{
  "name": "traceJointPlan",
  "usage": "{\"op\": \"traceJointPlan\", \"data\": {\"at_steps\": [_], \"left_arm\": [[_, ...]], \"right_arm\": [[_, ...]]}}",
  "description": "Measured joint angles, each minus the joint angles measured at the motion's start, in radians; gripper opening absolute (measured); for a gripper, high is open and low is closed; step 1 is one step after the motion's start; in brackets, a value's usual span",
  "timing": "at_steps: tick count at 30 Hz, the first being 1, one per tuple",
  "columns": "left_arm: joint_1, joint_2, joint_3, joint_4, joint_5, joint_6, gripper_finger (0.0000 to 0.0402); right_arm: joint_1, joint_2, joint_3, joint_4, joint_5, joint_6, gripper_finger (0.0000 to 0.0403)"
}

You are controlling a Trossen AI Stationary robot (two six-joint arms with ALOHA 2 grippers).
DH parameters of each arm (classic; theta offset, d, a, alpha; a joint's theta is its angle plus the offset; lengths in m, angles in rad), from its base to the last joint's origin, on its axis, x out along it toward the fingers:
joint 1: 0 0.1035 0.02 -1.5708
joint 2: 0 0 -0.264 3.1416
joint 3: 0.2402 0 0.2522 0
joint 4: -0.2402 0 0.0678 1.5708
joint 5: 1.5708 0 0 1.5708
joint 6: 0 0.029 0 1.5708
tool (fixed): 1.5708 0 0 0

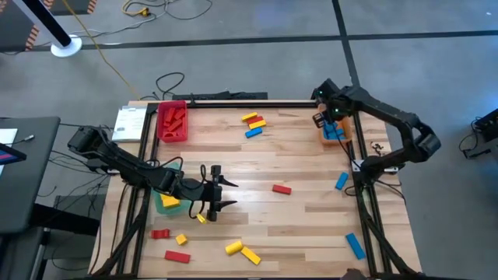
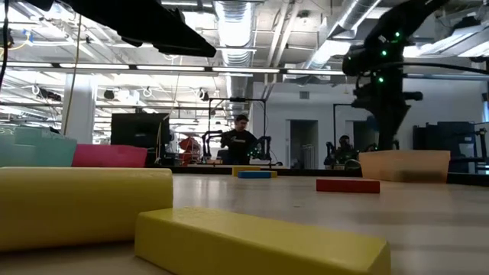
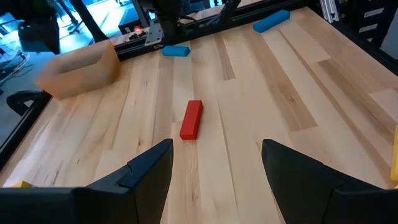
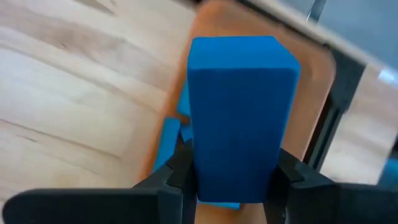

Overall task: Sort blocks
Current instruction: Put the blue block into the orange bin, then put the yellow block into the green bin

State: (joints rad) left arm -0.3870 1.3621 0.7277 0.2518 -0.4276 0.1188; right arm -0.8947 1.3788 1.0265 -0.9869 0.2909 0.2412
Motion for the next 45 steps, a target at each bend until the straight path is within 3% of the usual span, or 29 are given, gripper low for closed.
{"op": "traceJointPlan", "data": {"at_steps": [14, 30, 45], "left_arm": [[0.0, 0.0, 0.0, 0.004, -0.001, -0.009, 0.024], [0.0, 0.0, 0.0, 0.001, -0.001, -0.008, 0.024], [0.001, -0.001, 0.0, 0.008, 0.009, -0.007, 0.024]], "right_arm": [[-0.032, 0.081, -0.036, -0.038, -0.071, 0.05, 0.0134], [-0.027, 0.179, -0.035, -0.049, -0.078, 0.074, 0.0219], [0.068, 0.017, -0.034, -0.026, -0.053, 0.098, 0.0235]]}}
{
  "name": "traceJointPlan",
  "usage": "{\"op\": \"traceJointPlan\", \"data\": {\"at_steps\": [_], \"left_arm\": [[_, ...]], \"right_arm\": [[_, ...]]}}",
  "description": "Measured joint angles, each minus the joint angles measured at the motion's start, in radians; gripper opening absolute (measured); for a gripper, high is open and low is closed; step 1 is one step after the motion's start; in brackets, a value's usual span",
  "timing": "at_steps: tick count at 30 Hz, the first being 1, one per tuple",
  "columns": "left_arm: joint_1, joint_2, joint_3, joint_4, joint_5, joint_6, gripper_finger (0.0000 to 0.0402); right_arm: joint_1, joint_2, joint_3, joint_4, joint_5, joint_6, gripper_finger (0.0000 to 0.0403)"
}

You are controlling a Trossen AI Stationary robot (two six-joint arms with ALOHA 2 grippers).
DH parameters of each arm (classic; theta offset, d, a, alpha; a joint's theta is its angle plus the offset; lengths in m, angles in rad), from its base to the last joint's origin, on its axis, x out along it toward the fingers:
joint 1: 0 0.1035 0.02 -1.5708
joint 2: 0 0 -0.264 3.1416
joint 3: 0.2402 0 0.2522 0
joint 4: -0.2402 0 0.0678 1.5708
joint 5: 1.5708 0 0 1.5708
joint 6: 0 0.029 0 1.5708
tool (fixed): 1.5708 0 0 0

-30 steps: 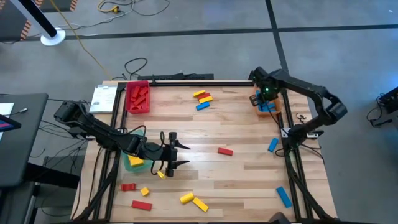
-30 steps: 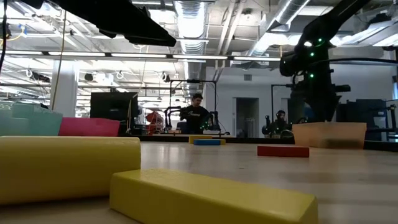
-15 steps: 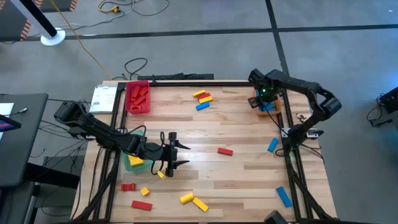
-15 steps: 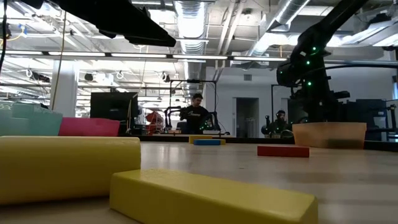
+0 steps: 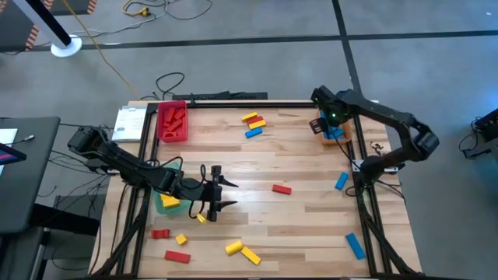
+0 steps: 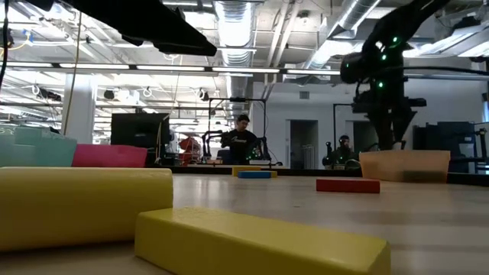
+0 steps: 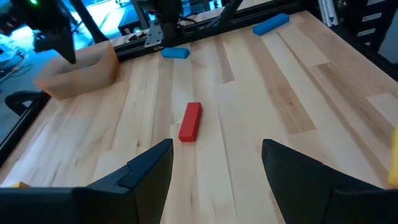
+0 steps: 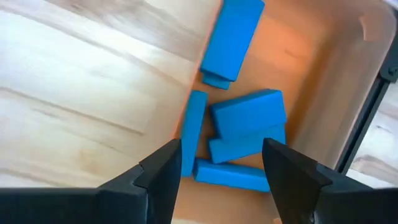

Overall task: Sort blocks
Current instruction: Put the yellow block into the green bin

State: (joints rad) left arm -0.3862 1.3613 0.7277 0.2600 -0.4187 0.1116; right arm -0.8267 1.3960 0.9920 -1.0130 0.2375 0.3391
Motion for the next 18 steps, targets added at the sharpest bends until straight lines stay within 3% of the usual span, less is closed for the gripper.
{"op": "traceJointPlan", "data": {"at_steps": [9, 18], "left_arm": [[0.0, 0.0, 0.0, -0.006, 0.061, 0.004, 0.024], [0.0, 0.0, 0.0, -0.071, 0.103, -0.035, 0.024]], "right_arm": [[0.183, -0.176, 0.001, -0.005, -0.014, 0.004, 0.0235], [0.46, -0.293, 0.001, -0.008, -0.18, 0.004, 0.0235]]}}
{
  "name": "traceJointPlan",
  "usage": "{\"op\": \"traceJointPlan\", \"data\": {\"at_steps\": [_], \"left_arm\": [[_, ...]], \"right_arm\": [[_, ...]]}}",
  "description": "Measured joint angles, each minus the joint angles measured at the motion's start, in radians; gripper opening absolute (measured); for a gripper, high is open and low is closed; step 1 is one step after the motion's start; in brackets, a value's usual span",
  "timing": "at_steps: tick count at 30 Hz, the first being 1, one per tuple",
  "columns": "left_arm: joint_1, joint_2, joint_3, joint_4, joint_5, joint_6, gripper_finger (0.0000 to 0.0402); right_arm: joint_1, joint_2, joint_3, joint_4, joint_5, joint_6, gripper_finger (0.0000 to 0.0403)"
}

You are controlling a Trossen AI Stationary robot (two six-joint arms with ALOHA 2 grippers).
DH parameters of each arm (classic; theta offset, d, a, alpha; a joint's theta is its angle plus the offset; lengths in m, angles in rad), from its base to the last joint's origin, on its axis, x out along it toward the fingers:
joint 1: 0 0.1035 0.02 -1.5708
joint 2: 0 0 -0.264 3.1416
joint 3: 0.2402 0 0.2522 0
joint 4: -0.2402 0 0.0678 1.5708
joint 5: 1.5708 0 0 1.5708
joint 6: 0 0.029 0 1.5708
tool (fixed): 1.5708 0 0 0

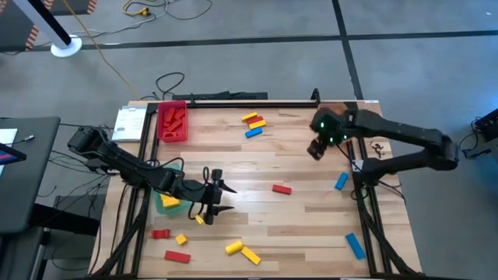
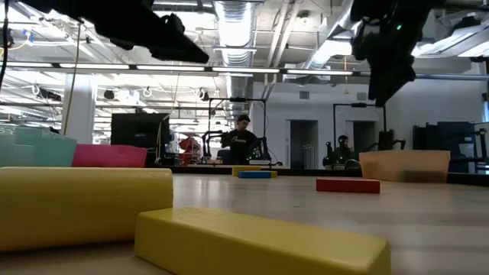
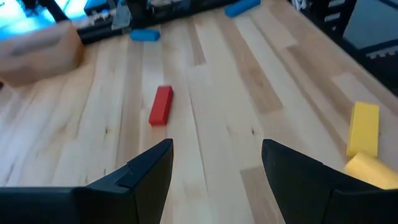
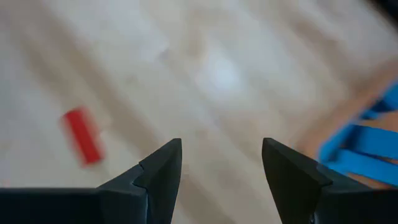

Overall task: Sort blocks
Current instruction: Put the yellow block into the green bin

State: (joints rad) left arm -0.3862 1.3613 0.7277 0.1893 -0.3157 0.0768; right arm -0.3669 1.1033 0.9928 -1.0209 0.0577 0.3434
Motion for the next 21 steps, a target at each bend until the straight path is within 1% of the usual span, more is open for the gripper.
{"op": "traceJointPlan", "data": {"at_steps": [5, 11, 16, 21], "left_arm": [[0.0, 0.0, 0.0, -0.052, 0.0, -0.033, 0.024], [0.0, 0.0, 0.0, -0.058, 0.0, -0.038, 0.024], [0.0, 0.0, 0.0, -0.049, -0.001, -0.037, 0.024], [0.0, 0.0, 0.0, -0.051, -0.001, -0.037, 0.024]], "right_arm": [[0.16, -0.003, 0.0, -0.039, -0.058, 0.053, 0.0235], [0.322, 0.037, 0.0, -0.102, -0.087, 0.191, 0.0235], [0.45, 0.084, 0.0, -0.144, -0.095, 0.305, 0.0235], [0.55, 0.142, 0.0, -0.128, -0.089, 0.364, 0.0235]]}}
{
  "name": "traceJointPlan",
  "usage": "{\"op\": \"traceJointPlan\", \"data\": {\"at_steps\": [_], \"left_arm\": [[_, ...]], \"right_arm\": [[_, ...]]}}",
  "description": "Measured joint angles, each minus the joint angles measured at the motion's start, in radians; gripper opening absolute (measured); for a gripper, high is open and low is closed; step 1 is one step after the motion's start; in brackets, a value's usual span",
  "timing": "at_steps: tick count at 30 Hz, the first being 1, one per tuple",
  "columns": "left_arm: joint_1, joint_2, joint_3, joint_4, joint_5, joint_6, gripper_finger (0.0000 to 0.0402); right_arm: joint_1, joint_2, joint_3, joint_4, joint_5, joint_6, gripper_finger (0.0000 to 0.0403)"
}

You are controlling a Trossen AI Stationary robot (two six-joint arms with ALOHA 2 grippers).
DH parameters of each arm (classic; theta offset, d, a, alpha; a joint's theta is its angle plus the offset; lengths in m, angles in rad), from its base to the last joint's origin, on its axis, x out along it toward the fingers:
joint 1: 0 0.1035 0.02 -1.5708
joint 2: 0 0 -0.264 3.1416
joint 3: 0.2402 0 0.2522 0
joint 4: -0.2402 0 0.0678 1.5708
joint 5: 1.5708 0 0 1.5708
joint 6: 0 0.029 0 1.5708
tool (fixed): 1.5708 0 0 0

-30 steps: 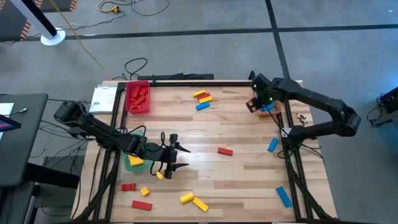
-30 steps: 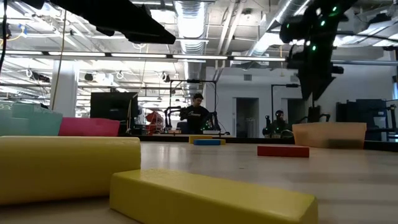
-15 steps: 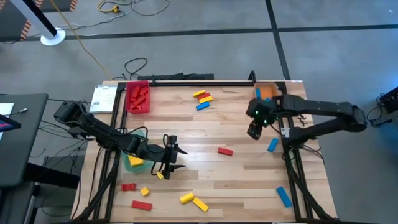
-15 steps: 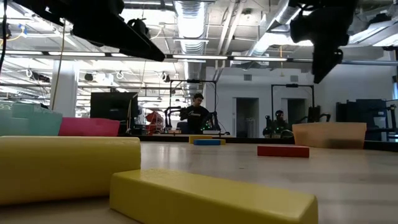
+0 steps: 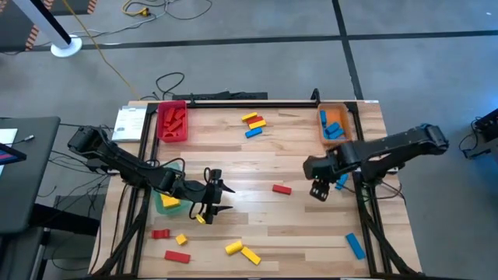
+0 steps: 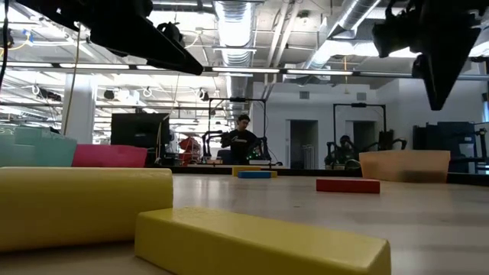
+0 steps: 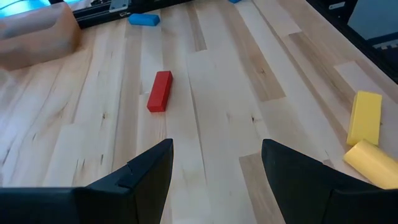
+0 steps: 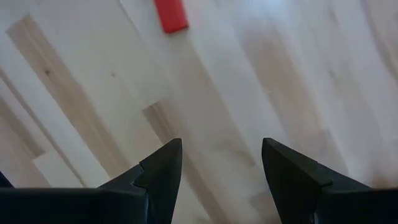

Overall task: Sort blocks
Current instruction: Put the yellow block into the green bin

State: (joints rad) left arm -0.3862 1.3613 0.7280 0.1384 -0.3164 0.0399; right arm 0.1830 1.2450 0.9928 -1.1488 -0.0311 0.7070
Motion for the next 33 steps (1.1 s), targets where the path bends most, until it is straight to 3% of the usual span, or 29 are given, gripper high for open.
{"op": "traceJointPlan", "data": {"at_steps": [9, 17, 21, 33], "left_arm": [[0.0, 0.0, 0.0, -0.017, 0.0, -0.001, 0.024], [0.0, 0.0, 0.0, -0.036, 0.007, -0.023, 0.024], [0.0, 0.0, 0.0, -0.075, 0.058, -0.048, 0.024], [-0.012, 0.0, 0.0, -0.113, 0.208, -0.083, 0.024]], "right_arm": [[0.116, 0.123, 0.0, 0.157, 0.006, 0.019, 0.0234], [0.168, 0.247, 0.0, 0.178, -0.012, 0.035, 0.0234], [0.192, 0.294, 0.0, 0.178, -0.078, 0.048, 0.0234], [0.25, 0.345, 0.0, 0.22, -0.083, 0.052, 0.0234]]}}
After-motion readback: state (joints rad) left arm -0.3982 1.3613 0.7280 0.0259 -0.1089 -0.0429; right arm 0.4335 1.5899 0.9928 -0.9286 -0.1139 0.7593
